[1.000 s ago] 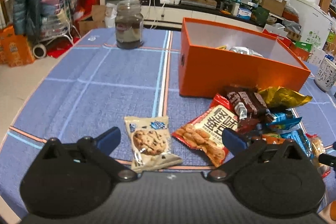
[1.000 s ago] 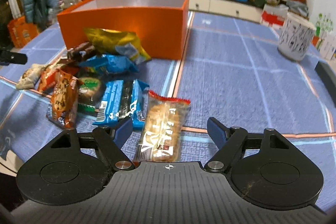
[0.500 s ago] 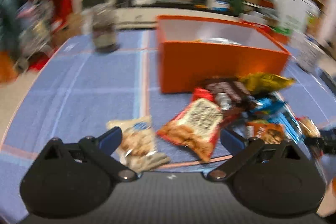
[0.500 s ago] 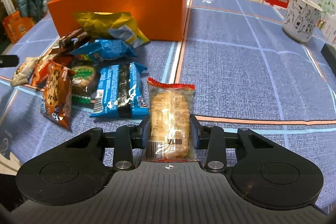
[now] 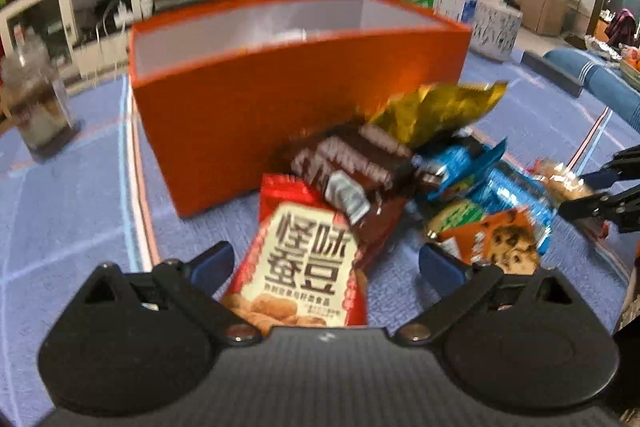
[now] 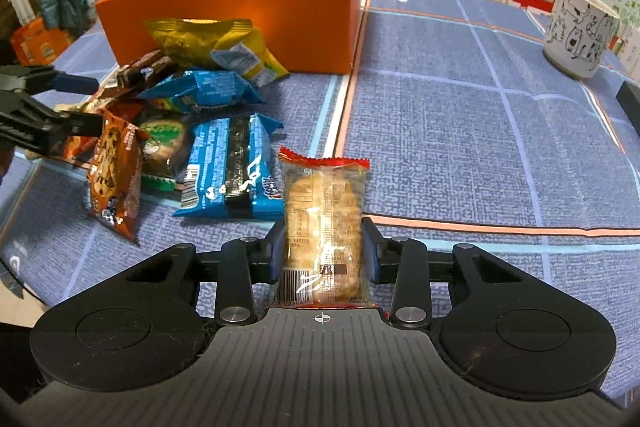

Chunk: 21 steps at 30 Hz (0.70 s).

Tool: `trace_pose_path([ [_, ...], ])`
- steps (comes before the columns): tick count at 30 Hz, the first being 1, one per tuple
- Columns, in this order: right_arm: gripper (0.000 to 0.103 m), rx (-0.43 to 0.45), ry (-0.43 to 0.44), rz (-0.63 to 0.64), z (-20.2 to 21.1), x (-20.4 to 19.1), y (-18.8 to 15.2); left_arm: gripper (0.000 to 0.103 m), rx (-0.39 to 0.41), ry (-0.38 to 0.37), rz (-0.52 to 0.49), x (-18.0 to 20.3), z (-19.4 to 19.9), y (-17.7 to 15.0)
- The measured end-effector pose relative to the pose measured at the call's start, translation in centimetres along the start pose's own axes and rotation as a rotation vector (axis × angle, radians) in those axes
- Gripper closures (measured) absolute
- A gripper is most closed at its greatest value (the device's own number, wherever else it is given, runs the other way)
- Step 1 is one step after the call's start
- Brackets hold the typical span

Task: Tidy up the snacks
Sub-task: 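Grasp the clear cracker bag with the right tool while the left tool grasps the red bean-snack bag, then lift both held bags up and carry them over the orange box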

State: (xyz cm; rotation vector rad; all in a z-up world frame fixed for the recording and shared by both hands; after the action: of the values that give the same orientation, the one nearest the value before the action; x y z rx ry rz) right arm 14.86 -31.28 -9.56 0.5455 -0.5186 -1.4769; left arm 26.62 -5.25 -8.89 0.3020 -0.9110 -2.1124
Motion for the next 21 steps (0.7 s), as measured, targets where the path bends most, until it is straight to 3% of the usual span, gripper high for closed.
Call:
trace_pose_path([
  [2, 0.082, 0.001, -0.003, 0.001, 0.0, 0.1, 0.0, 0.005, -0.038, 0.024, 0.006, -0.1, -0.7, -0.7],
  [6, 0.082, 0.001, -0.006, -0.007, -0.1, 0.2, 0.2, 0.008, -0.024, 0.037, 0.022, -0.1, -0.7, -1.0],
  [8, 0.082, 0.002, -0.006, -0.006, -0.1, 0.2, 0.2, 0.023, -0.016, 0.067, 0.061, -0.4, -0.5, -0.8],
  [9, 0.082, 0.003, -0.005, -0.004, -0.1, 0.1, 0.1, 0.039, -0.019, 0.079, 0.071, -0.3, -0.4, -0.6],
  [10, 0.082, 0.002, -0.004, 0.0, 0.0, 0.1, 0.1, 0.042, -0.03, 0.083, 0.096, -0.3, -0.2, -0.5],
  [16, 0.083, 0.01, -0.02, 0.051, 0.3, -0.5, 0.0, 0.048, -0.064, 0.156, 0.171, 1.0, 1.3, -0.8],
  [21, 0.083, 0.066, -0.061, 0.067, 1.7, -0.2, 0.6, 0.05, -0.04, 0.215, 0.146, 2.3, 3.6, -1.1],
])
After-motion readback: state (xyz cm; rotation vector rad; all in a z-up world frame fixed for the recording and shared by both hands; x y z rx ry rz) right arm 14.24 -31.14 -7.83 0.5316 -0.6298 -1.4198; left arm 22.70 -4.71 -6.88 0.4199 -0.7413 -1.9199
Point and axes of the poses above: each gripper's, at about its wrist camera, not at the fingertips, and z roughly against the way its jaws point, x to its right, y to its top, the point moved 7 cm from there along -z, roughly the way its jaws point, and after that the axes turned 3 degrees about z, right-handed, at the moved point
